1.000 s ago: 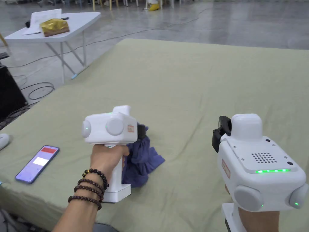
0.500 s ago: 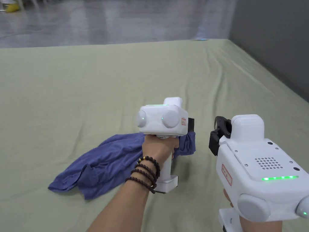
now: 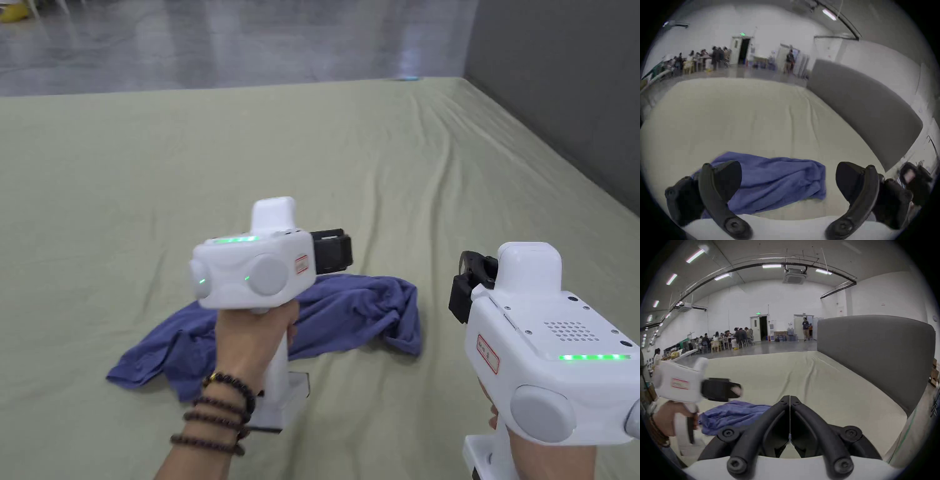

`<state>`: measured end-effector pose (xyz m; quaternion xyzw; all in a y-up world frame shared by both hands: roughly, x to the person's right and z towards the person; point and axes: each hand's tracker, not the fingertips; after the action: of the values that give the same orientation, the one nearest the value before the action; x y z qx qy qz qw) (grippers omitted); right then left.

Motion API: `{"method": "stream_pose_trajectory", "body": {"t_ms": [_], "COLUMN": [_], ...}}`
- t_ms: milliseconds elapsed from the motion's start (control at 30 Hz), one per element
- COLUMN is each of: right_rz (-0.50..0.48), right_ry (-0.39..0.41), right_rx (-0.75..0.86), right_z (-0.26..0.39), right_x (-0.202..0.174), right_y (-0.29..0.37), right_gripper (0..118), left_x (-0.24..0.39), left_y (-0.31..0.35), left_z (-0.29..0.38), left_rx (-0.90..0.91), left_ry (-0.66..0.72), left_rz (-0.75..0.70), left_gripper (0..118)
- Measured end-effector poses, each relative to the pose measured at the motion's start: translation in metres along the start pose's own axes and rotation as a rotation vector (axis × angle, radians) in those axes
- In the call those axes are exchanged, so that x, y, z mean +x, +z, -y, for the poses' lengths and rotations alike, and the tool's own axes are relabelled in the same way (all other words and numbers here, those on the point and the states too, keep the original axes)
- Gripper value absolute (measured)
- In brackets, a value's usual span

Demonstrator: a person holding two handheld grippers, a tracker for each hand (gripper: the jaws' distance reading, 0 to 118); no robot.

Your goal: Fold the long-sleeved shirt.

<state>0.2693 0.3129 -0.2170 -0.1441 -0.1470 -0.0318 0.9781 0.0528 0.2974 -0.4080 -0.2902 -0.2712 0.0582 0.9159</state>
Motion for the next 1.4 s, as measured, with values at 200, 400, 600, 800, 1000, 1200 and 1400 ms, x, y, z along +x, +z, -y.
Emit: {"method": "stream_pose_trajectory", "body": {"t_ms": [200,400,600,800,1000,1200,1400], "right_rz": [-0.051,-0.089,-0.106,-0.095,-0.075,-0.049,0.003], "right_ry": [0.056,0.035,0.055,0.058,0.041,0.034,0.038], "right_rx": [-0.003,-0.041,-0.053,-0.061,-0.099,-0.142,-0.284], "right_z": [0.0,0.018,0.018,0.016,0.024,0.03,0.028], "right_x": [-0.037,-0.05,-0.059,-0.052,-0.04,-0.029,-0.022], "right_y": [0.007,0.012,0.015,0.015,0.004,-0.005,-0.036], "right_gripper": [5,5,5,5,5,5,5], "left_x": [-0.062,-0.102,-0.101,-0.137,-0.206,-0.228,-0.201], "left_y": [0.133,0.179,0.173,0.101,0.006,-0.04,-0.019], "left_z": [0.05,0.096,0.089,0.067,0.069,0.082,0.078], "left_rx": [0.172,0.072,0.072,-0.22,-0.386,-0.551,-0.514], "left_ry": [-0.021,0.006,-0.003,-0.005,0.136,0.184,0.116], "left_rz": [-0.167,-0.331,-0.308,-0.375,-0.462,-0.464,-0.34], "left_gripper": [56,0,0,114,113,66,2]}}
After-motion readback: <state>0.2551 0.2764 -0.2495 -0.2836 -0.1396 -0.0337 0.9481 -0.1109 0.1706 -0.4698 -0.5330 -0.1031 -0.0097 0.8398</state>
